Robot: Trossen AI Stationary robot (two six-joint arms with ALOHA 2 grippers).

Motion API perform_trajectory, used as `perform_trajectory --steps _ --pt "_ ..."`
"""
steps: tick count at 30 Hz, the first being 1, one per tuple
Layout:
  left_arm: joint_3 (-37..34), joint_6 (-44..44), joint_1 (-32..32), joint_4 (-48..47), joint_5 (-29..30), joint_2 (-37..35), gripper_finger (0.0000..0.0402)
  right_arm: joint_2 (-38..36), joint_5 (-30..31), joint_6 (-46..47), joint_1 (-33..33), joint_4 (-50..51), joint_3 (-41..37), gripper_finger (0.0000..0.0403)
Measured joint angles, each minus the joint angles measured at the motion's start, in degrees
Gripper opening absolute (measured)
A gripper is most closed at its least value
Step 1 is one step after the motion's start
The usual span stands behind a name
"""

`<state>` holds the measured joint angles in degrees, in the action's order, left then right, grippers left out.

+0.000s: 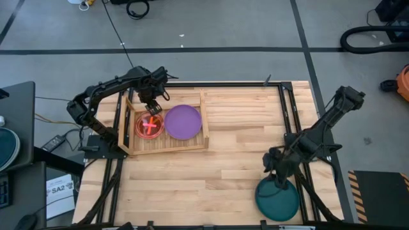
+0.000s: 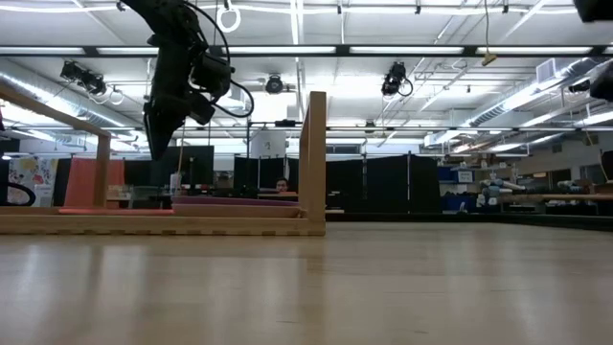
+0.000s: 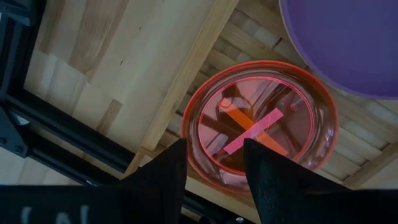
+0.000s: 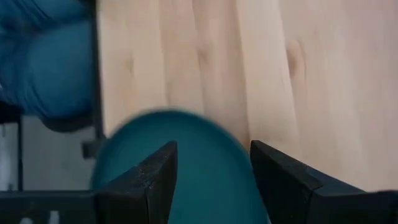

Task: Place and stack plates onto a shelf
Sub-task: Stack the green plate on top of the purple plate on the shelf

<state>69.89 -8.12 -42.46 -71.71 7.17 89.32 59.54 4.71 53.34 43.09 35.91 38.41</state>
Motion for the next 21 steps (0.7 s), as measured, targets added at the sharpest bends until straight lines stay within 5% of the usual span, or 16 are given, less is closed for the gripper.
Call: perform_trajectory --steps 21 --pt "0.0 -0.04 0.0 1.7 -0.01 0.0 0.0162 14.17 -2.75 2.02 3.47 4.28 -1.55 0.0208"
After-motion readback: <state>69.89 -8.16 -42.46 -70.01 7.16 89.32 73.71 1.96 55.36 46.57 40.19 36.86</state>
